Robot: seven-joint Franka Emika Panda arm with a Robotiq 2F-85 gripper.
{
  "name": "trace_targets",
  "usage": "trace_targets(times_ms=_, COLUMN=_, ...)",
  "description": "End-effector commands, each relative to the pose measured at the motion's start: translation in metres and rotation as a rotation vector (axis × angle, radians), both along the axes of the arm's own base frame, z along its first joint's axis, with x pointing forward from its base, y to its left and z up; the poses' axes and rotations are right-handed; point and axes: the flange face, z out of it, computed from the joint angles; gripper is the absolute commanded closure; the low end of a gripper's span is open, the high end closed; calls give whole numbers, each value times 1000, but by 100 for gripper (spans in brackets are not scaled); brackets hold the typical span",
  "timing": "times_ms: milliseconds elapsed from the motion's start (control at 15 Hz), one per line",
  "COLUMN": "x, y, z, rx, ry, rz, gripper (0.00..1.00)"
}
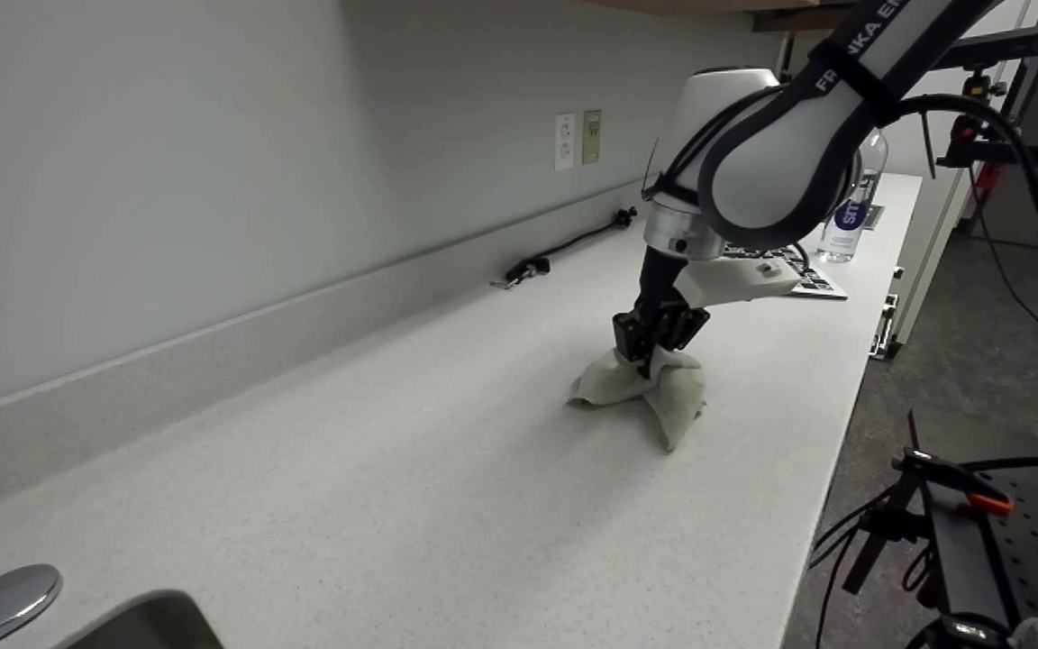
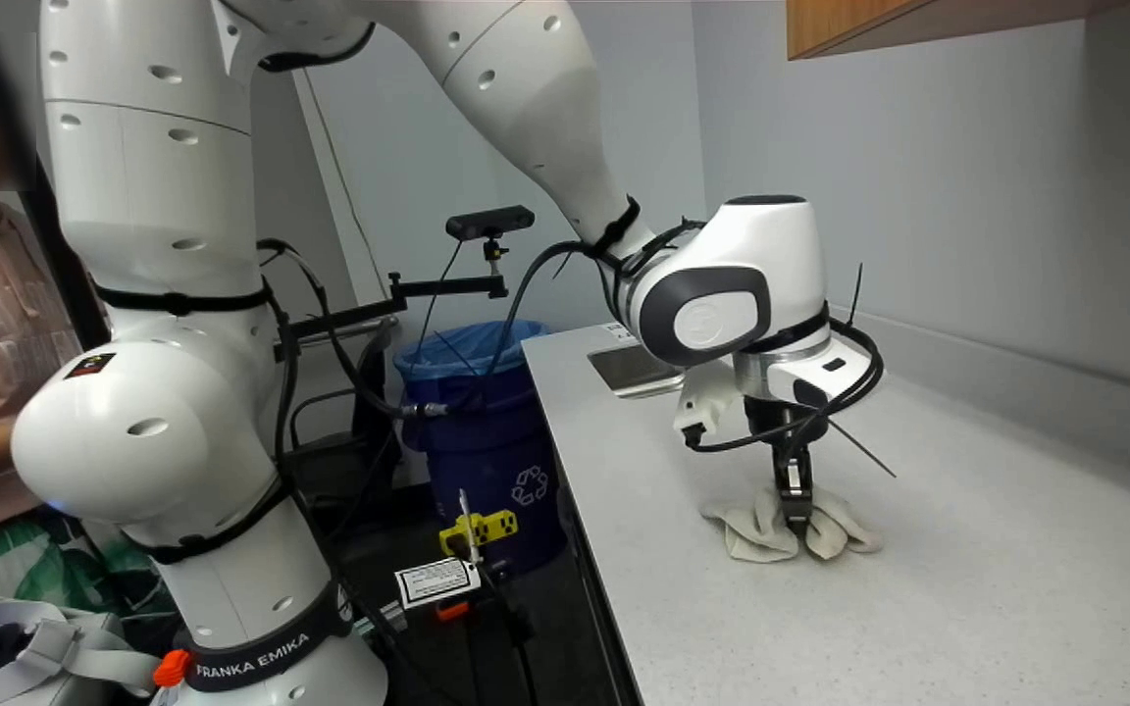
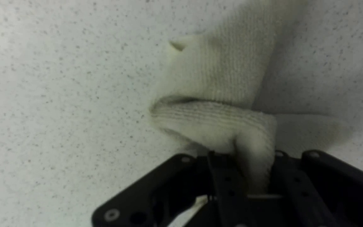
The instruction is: Get the white cloth from the countertop, use it to wipe the cabinet on top, then put it back on the table
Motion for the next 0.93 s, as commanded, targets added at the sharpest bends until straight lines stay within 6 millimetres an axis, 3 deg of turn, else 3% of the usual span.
trace_targets(times_ms=0, x=-10, y=6, z=47, rx=-9, ry=31, rz=141, gripper=97)
trace_targets(times_ms=467, x=-30, y=6, z=138, rx=-64, ry=42, rz=345, gripper=97)
trace_targets(times_ms=867, x=-50, y=3, z=229, rx=-126, ry=-30, rz=507, gripper=97)
